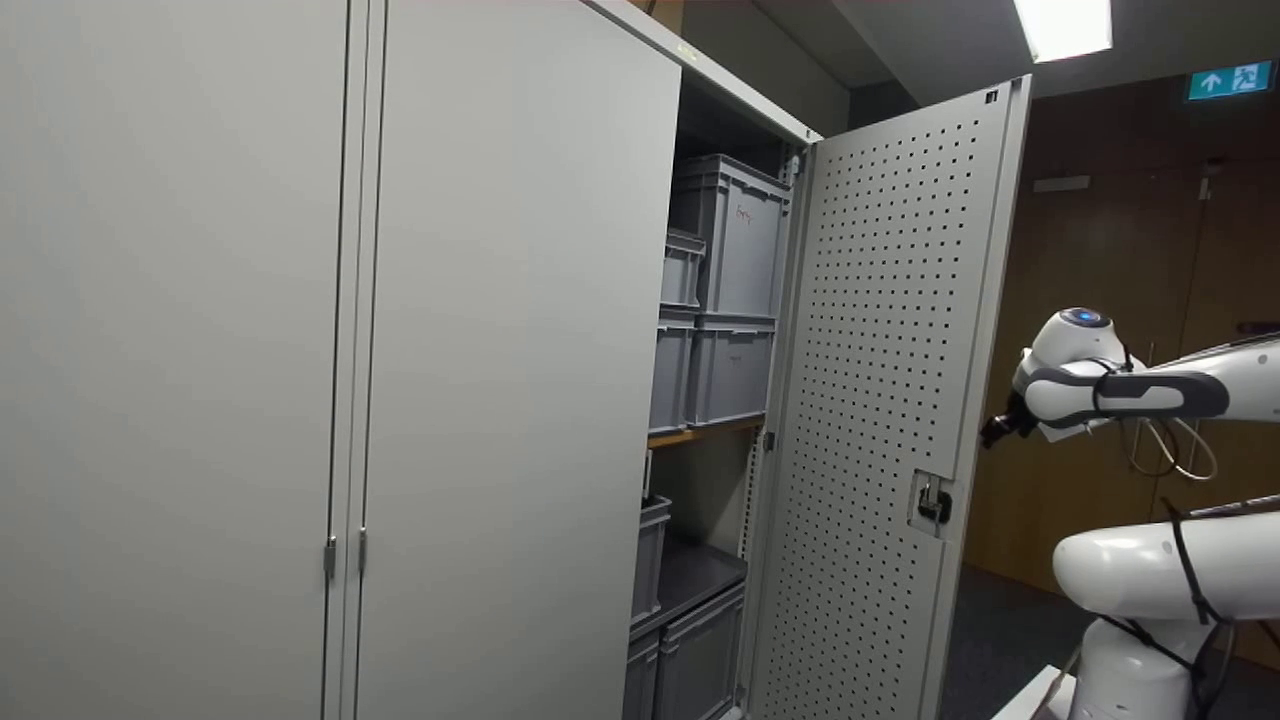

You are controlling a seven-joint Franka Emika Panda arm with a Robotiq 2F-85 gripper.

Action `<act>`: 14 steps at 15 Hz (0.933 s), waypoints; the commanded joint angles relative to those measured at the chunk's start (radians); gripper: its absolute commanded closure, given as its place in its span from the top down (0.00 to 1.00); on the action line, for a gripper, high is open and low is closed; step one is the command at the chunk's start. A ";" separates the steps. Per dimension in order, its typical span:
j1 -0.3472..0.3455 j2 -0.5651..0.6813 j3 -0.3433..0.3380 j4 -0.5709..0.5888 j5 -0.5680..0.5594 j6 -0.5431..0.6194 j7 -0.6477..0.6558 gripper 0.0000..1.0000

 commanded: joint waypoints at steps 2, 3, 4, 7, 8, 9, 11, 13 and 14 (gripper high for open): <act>-0.009 0.053 -0.025 0.004 -0.004 0.116 -0.066 1.00; -0.005 0.060 -0.032 0.006 0.002 0.133 -0.079 1.00; -0.004 0.069 -0.036 0.008 0.005 0.149 -0.091 1.00; 0.002 0.092 -0.048 0.013 0.017 0.193 -0.125 1.00; 0.007 0.097 -0.053 0.014 0.023 0.207 -0.138 1.00; 0.010 0.104 -0.057 0.015 0.028 0.220 -0.151 1.00; 0.023 0.116 -0.068 0.018 0.041 0.247 -0.176 1.00; 0.037 0.122 -0.076 0.018 0.059 0.269 -0.204 1.00; 0.046 0.125 -0.080 0.019 0.069 0.279 -0.217 1.00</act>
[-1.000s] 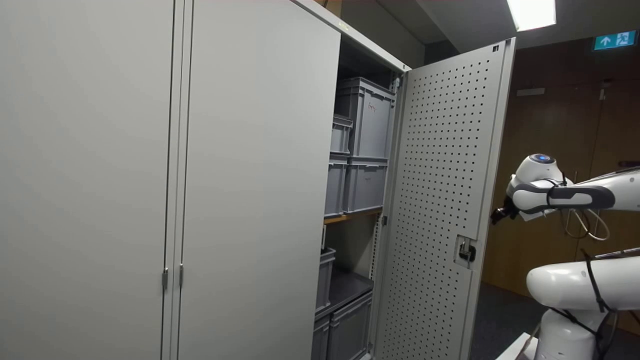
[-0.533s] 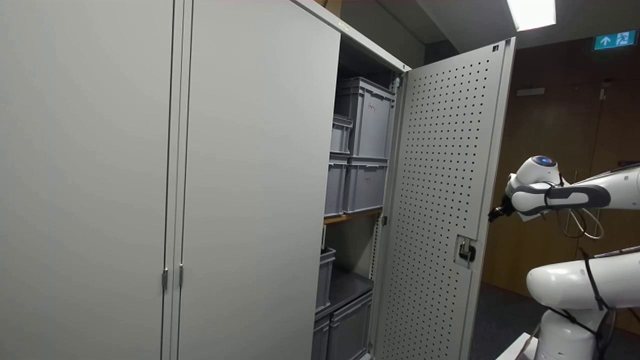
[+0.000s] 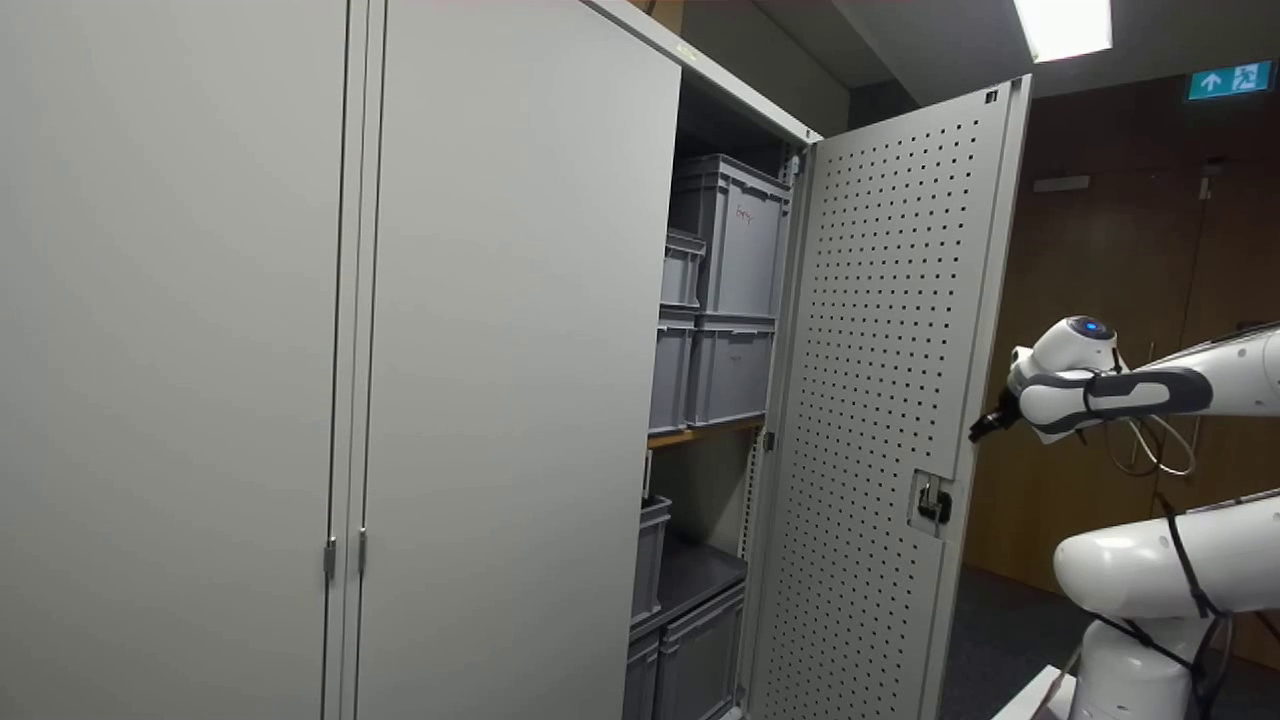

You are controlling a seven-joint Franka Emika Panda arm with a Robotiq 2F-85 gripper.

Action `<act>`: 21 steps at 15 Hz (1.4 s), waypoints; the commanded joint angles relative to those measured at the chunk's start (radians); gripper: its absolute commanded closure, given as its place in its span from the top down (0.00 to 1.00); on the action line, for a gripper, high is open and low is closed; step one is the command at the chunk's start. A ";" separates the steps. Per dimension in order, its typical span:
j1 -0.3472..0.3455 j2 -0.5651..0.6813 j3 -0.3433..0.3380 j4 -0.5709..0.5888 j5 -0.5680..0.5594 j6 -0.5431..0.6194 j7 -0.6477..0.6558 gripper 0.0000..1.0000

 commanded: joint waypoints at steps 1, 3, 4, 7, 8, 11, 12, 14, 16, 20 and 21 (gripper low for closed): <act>0.039 0.036 -0.026 0.018 0.051 0.063 -0.079 1.00; 0.061 0.040 -0.037 0.018 0.074 0.081 -0.105 1.00; 0.070 0.041 -0.042 0.019 0.084 0.086 -0.116 1.00; 0.095 0.044 -0.061 0.022 0.114 0.094 -0.147 1.00; 0.103 0.045 -0.068 0.023 0.122 0.096 -0.157 1.00; 0.125 0.044 -0.087 0.025 0.143 0.098 -0.187 1.00; 0.133 0.044 -0.094 0.027 0.150 0.098 -0.197 1.00; 0.152 0.042 -0.108 0.029 0.163 0.098 -0.214 1.00; 0.171 0.041 -0.119 0.032 0.177 0.098 -0.231 1.00; 0.204 0.043 -0.134 0.039 0.200 0.097 -0.257 1.00; 0.211 0.043 -0.139 0.039 0.203 0.098 -0.262 1.00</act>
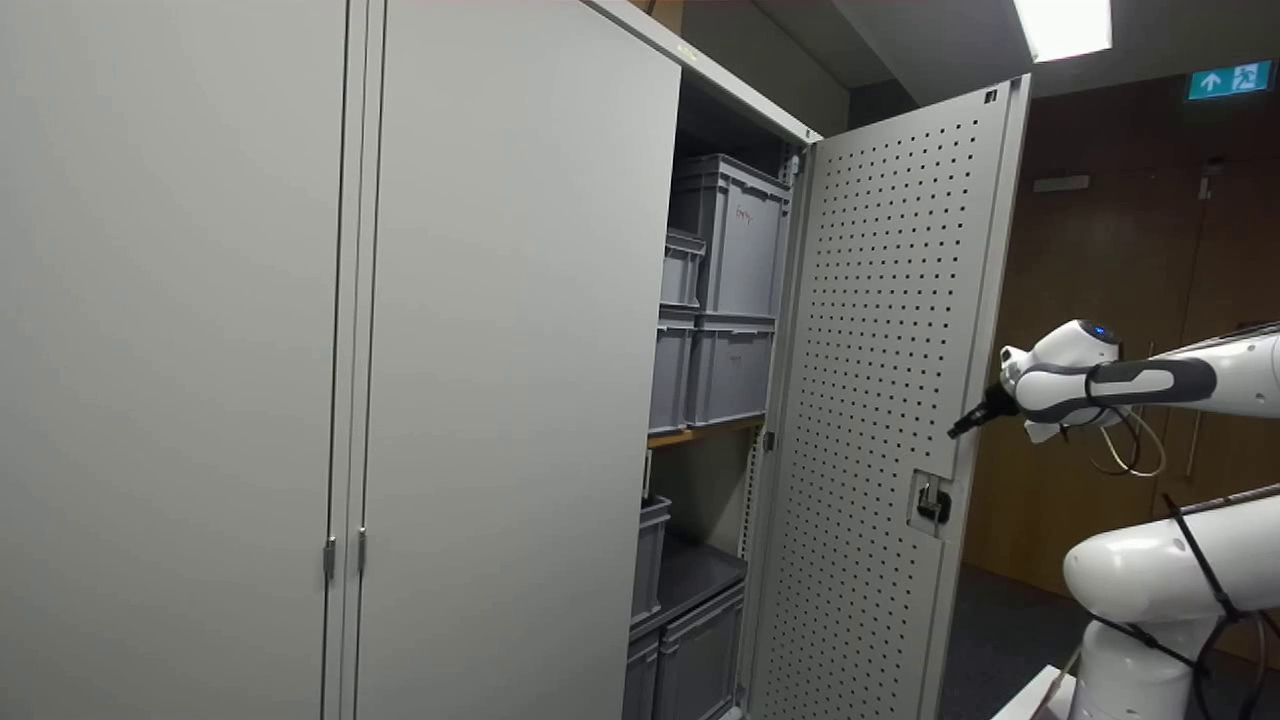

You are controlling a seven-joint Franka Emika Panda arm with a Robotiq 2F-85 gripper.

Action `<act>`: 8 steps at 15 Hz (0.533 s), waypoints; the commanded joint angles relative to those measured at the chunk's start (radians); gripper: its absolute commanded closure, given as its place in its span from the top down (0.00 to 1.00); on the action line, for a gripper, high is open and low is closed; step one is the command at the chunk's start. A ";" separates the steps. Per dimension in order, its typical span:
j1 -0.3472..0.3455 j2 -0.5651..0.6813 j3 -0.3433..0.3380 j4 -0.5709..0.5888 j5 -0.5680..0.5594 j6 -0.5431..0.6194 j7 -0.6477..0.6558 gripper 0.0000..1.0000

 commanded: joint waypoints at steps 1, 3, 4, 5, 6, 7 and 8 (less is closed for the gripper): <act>0.045 0.028 -0.023 0.026 0.041 0.041 -0.058 1.00; 0.058 0.026 -0.025 0.025 0.050 0.039 -0.067 1.00; 0.067 0.024 -0.026 0.024 0.056 0.039 -0.073 1.00; 0.074 0.022 -0.026 0.024 0.060 0.038 -0.078 1.00; 0.083 0.021 -0.025 0.023 0.063 0.037 -0.081 1.00; 0.089 0.019 -0.022 0.022 0.065 0.034 -0.081 1.00; 0.095 0.017 -0.020 0.023 0.067 0.032 -0.083 1.00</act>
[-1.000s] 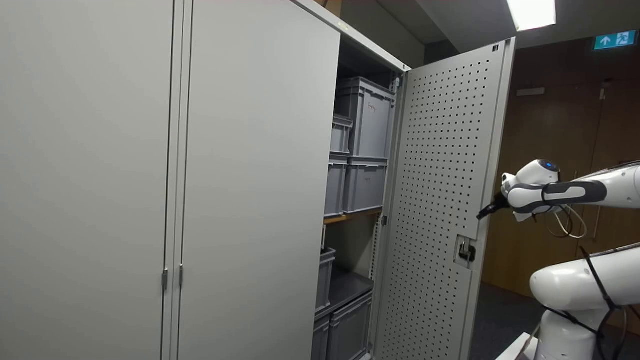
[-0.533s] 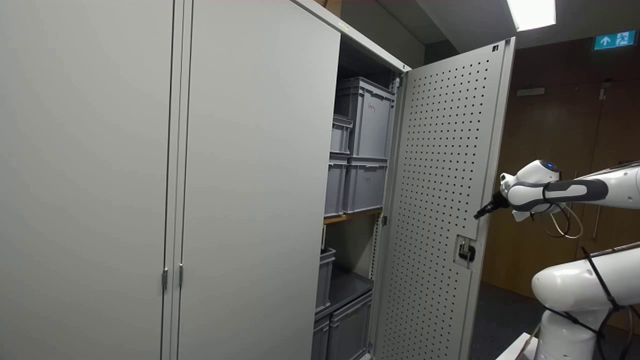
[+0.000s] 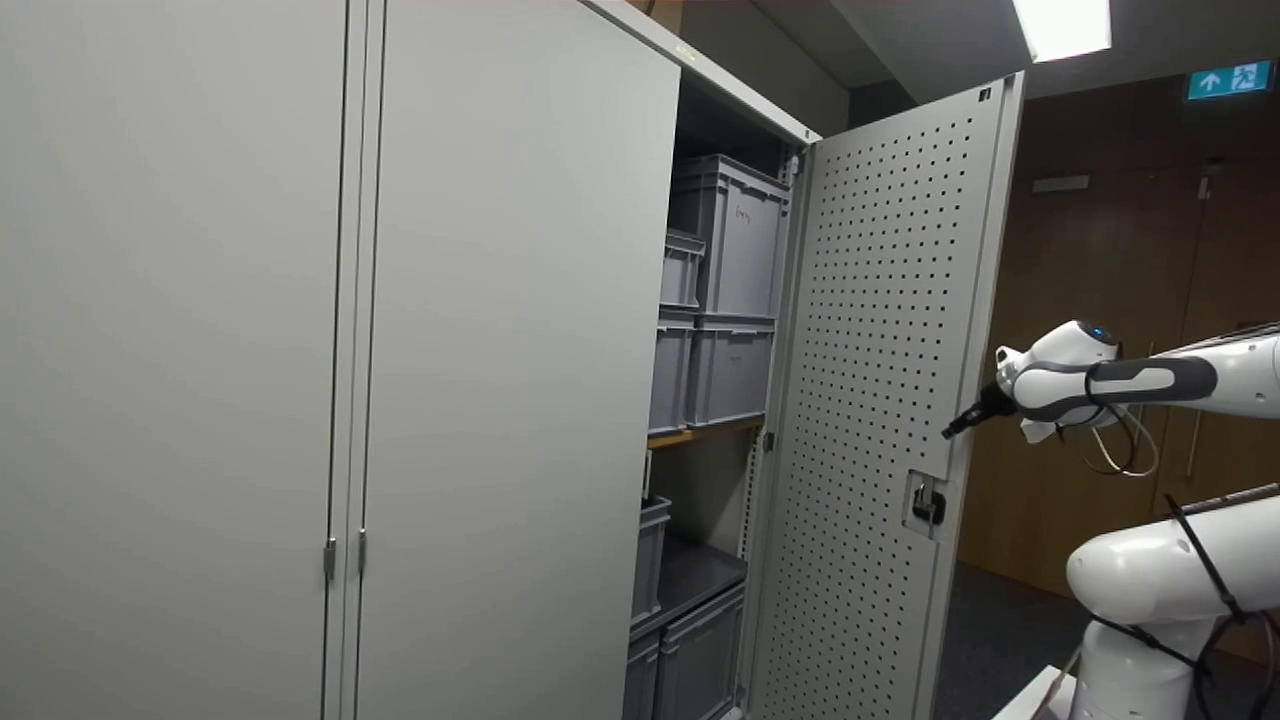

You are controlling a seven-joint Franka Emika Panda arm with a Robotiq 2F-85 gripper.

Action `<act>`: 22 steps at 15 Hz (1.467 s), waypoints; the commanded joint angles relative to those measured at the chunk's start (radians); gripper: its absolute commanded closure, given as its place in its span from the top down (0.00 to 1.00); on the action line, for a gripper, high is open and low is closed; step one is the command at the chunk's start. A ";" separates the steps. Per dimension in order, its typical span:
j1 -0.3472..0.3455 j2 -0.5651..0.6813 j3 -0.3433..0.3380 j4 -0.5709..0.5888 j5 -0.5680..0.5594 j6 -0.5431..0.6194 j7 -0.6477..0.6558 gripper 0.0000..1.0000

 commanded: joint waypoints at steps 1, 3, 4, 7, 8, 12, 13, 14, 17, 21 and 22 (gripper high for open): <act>0.060 0.018 -0.006 0.020 0.040 0.035 -0.055 1.00; 0.069 0.013 -0.007 0.019 0.042 0.035 -0.058 1.00; 0.074 0.011 -0.007 0.020 0.043 0.033 -0.060 1.00; 0.090 0.000 -0.004 0.013 0.049 0.030 -0.064 1.00; 0.094 -0.006 0.000 0.010 0.052 0.027 -0.064 1.00; 0.115 -0.040 0.019 -0.003 0.056 0.007 -0.059 1.00; 0.118 -0.049 0.024 -0.006 0.057 -0.001 -0.056 1.00; 0.124 -0.059 0.028 -0.007 0.057 -0.010 -0.058 1.00; 0.140 -0.083 0.044 -0.012 0.060 -0.021 -0.056 1.00; 0.173 -0.102 0.063 -0.014 0.065 -0.032 -0.057 1.00; 0.184 -0.104 0.070 -0.012 0.065 -0.036 -0.057 1.00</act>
